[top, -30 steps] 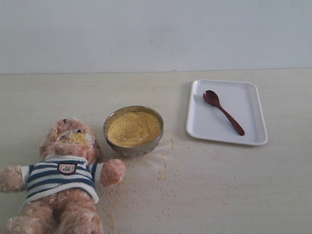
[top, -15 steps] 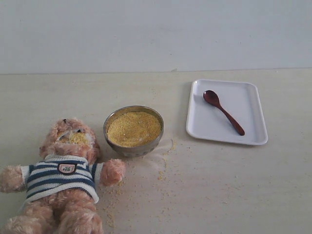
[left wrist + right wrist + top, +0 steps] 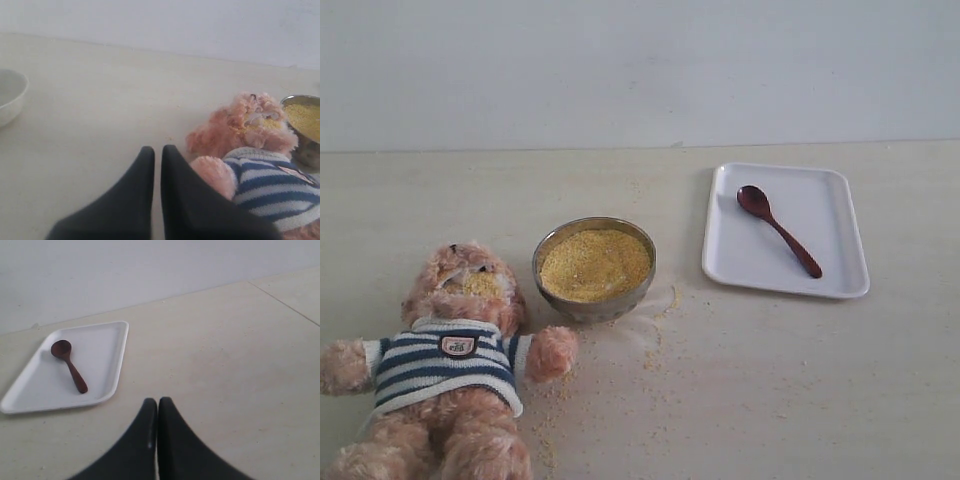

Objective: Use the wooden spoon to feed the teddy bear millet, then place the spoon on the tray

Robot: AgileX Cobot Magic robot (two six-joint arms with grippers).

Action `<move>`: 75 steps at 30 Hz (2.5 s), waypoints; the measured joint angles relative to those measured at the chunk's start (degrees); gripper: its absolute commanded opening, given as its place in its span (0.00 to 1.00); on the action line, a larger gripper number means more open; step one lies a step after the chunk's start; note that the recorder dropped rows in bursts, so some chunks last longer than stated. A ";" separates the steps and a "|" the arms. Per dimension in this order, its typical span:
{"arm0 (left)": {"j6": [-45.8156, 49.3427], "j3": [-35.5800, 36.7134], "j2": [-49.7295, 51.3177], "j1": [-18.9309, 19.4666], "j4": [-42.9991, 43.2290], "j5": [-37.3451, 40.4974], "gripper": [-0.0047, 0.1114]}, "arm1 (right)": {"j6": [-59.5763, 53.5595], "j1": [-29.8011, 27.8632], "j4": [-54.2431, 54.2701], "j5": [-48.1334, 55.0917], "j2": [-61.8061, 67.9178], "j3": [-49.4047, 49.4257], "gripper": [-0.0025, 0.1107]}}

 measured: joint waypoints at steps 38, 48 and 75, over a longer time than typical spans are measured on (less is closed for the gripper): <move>10.43 0.00 -0.20 0.04 1.94 0.70 0.08 | 0.00 -0.15 0.00 0.71 0.00 0.00 0.02; 10.43 0.00 -0.20 0.04 1.94 0.70 0.08 | 0.10 -0.15 0.00 0.71 0.00 0.00 0.02; 10.43 0.00 -0.20 0.04 -0.54 0.70 0.08 | 0.08 -0.15 0.00 0.71 0.00 0.00 0.02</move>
